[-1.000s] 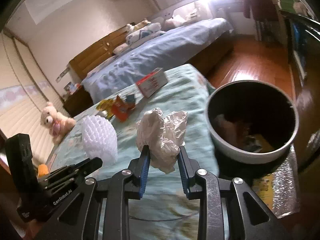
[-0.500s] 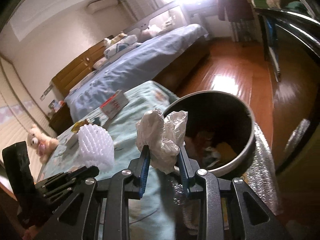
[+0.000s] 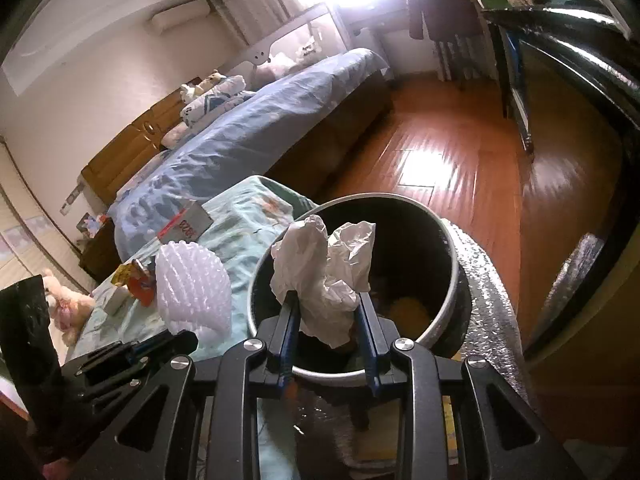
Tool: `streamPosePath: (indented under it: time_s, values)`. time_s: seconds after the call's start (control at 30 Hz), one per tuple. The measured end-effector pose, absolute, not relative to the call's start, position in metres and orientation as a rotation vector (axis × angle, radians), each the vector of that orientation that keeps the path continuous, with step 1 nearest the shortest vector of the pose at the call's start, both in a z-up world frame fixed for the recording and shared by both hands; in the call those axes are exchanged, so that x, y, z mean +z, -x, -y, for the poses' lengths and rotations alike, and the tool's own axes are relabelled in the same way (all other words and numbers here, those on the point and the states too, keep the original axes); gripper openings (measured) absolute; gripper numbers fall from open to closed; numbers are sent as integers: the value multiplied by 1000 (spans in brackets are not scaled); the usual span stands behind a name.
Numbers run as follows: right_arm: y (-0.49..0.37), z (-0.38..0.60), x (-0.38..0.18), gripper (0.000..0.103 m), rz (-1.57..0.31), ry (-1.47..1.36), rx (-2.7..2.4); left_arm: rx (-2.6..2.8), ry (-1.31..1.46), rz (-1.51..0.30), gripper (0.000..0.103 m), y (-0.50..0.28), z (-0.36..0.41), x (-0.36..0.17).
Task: Collect trash
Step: 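Carry the foam sleeve and tissue over the bin opening, then open both grippers over the bin to drop the sleeve and tissue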
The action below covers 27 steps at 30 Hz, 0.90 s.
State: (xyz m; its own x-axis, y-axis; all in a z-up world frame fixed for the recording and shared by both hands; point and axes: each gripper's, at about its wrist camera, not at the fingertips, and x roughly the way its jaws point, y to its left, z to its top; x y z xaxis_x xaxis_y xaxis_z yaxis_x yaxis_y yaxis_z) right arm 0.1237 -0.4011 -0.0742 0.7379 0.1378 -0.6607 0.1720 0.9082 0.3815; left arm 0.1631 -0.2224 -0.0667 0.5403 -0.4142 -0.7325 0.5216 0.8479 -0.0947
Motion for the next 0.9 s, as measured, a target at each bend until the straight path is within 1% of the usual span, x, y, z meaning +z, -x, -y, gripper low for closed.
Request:
streamPosePath:
  time_s: [0.33, 0.73, 0.83, 0.87, 0.9]
  values:
    - [-136, 410, -77, 29, -757, -427, -44, -578, -161, -850, 11, -178, 241, -70]
    - [-152, 421, -86, 31, -791, -416, -72, -591, -165, -872, 11, -188, 249, -75]
    - [-155, 421, -89, 32, -798, -416, -76, -595, -161, -876, 13, -190, 251, -76]
    - [-156, 422, -90, 32, -801, -418, -75, -596, -161, -879, 15, -191, 252, -76]
    - [-157, 422, -90, 35, -805, -421, -74, -596, -162, -880, 20, -191, 253, -76]
